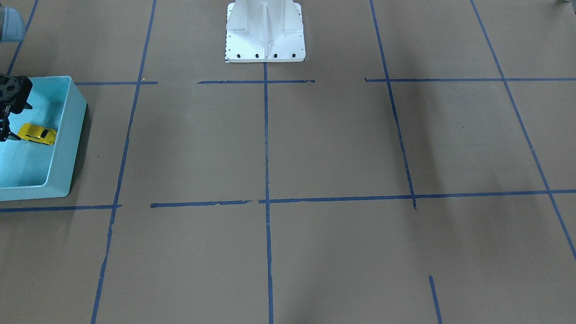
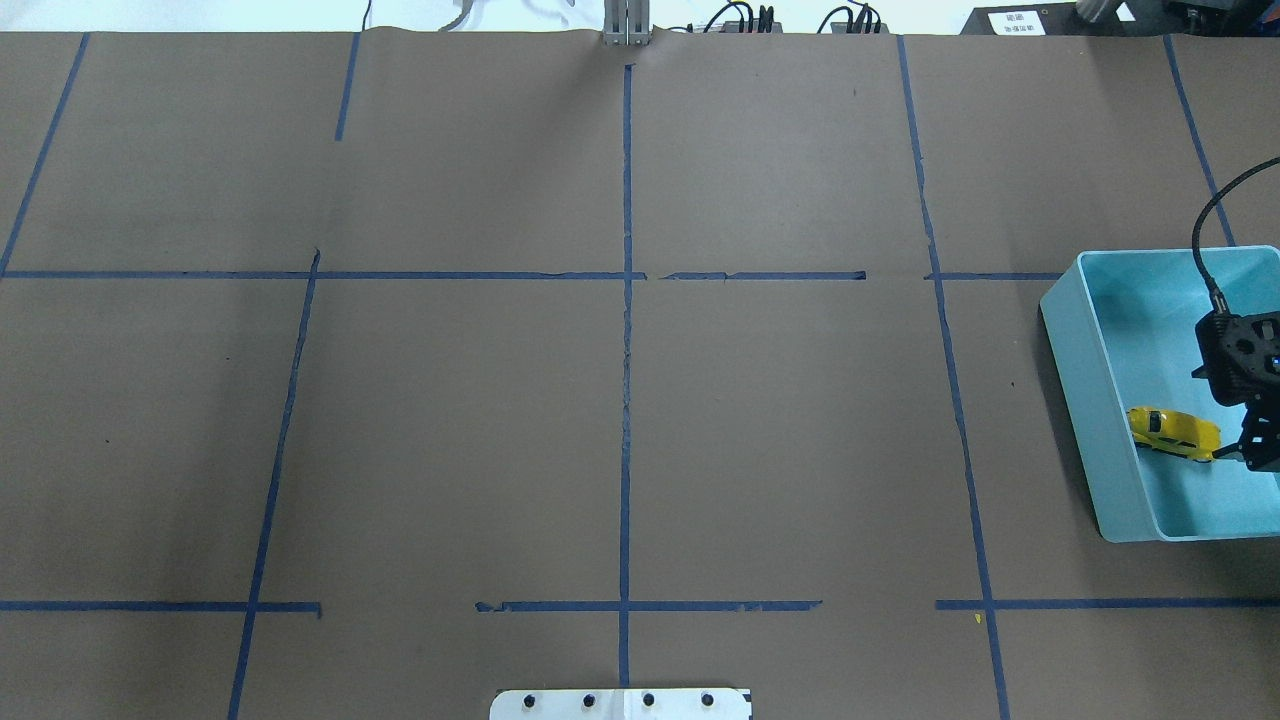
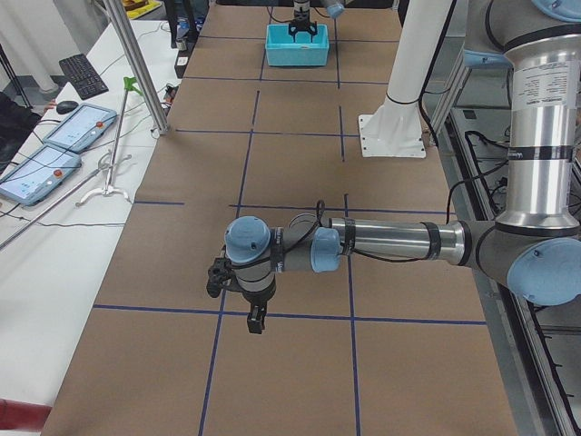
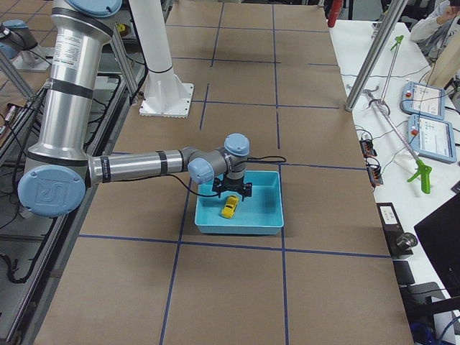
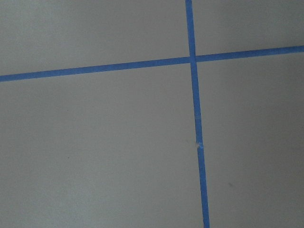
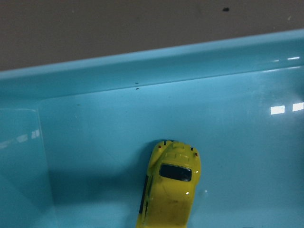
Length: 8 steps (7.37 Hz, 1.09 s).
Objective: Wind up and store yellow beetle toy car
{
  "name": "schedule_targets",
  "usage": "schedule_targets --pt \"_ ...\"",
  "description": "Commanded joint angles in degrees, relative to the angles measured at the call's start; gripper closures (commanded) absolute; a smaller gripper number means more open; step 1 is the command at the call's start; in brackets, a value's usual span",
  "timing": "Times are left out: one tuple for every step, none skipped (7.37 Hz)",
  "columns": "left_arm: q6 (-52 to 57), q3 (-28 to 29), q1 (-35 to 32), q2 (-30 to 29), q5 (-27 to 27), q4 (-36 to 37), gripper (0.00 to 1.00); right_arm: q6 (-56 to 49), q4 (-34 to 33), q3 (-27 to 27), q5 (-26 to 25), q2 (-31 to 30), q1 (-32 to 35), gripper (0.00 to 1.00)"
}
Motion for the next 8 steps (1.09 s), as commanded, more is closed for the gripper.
schedule_targets --pt "0.0 0.0 0.0 0.0 0.0 0.0 0.0 -0.2 -0.9 0.1 2.3 0.5 6.1 0.0" --pt "0.1 0.0 0.0 0.0 0.0 -0.1 0.0 -0.1 -4.3 -0.6 2.4 0.4 10.6 0.0" --pt "0.1 0.0 0.0 0.0 0.0 -0.1 0.0 -0.2 -11.4 -0.3 3.5 1.7 15.4 0.0" --pt "0.1 0.0 0.0 0.0 0.0 -0.1 0.0 -0.2 -19.0 -0.4 3.8 5.5 22.2 0.0" --pt "0.2 0.0 0.0 0.0 0.0 -0.1 0.0 -0.2 -25.7 -0.3 3.9 8.1 26.9 0.0" --pt "0.3 0.0 0.0 0.0 0.0 -0.1 0.0 -0.2 -30.9 0.0 3.8 8.8 30.2 0.0" --pt "0.3 0.0 0.0 0.0 0.3 -0.1 0.0 0.1 -33.9 0.2 3.1 8.7 35.0 0.0" --pt "0.3 0.0 0.0 -0.1 0.4 -0.1 0.0 0.7 -34.5 -0.5 3.1 8.2 36.1 0.0"
